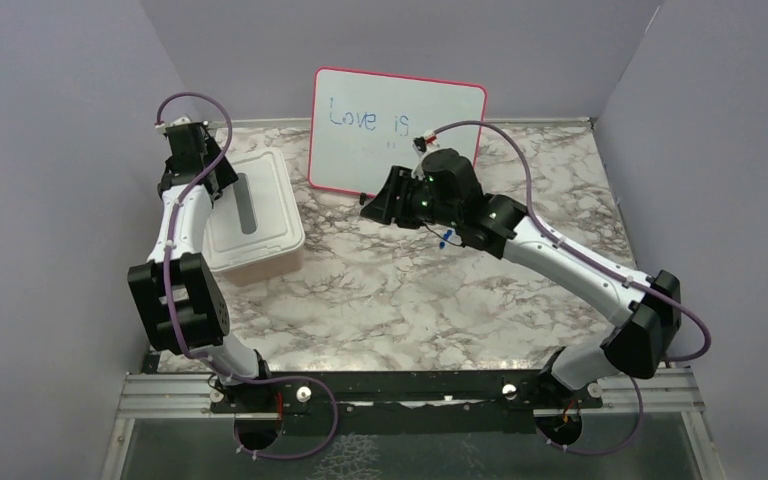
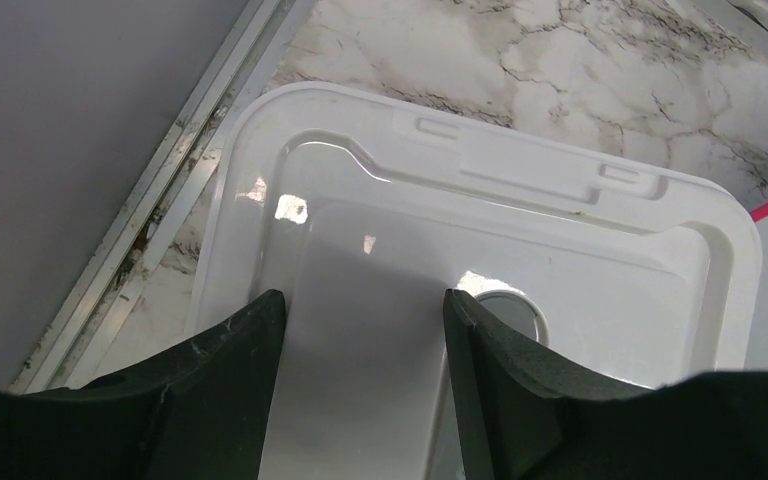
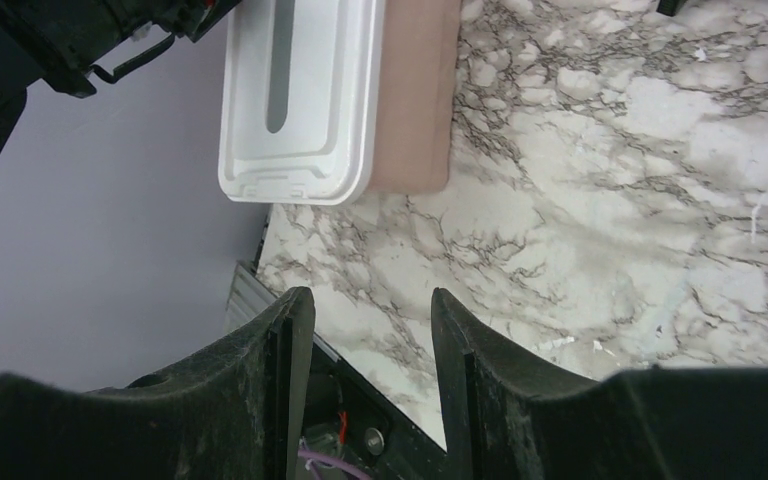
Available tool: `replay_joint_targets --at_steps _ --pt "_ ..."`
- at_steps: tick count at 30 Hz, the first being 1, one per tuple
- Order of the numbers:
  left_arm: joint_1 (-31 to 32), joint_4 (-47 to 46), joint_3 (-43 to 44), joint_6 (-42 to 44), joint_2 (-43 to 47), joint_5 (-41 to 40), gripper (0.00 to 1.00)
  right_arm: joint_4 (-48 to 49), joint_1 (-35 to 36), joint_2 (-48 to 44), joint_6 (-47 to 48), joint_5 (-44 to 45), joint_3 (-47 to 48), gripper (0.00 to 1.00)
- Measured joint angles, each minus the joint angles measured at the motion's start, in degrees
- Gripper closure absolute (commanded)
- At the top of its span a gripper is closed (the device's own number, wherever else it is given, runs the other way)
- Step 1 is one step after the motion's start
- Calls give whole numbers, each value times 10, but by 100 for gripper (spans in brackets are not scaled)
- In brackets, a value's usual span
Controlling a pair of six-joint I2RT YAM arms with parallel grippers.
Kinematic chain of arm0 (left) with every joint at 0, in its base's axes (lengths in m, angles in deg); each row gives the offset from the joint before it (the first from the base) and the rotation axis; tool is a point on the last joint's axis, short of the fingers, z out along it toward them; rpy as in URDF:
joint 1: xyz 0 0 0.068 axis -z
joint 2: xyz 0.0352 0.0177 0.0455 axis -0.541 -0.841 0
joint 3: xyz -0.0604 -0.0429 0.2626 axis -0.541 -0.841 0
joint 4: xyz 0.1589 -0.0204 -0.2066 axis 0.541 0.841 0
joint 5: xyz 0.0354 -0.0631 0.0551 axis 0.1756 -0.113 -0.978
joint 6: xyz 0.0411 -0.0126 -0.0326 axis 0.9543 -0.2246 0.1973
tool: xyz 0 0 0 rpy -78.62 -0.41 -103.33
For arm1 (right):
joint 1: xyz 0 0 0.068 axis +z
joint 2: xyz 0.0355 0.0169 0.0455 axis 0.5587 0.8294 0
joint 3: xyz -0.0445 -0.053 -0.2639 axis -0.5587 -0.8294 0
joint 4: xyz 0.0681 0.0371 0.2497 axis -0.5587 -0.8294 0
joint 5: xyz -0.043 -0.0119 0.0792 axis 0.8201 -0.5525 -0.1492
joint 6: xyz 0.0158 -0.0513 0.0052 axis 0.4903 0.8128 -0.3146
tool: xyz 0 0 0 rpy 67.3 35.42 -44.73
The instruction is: Organize the chemistry lab equipment
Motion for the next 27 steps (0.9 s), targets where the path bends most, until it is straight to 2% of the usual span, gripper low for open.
replay_joint_targets --at_steps 8,17,25,27 --pt "-2 31 2 24 22 57 35 -72 0 -75 8 68 -7 47" --pt "81 41 -12 41 177 144 22 -183 0 -197 26 212 -48 43" --pt "112 61 -41 9 265 199 19 -260 0 -311 43 320 -94 42" --pt "120 84 -41 0 286 199 14 -280 0 -339 43 348 -104 42"
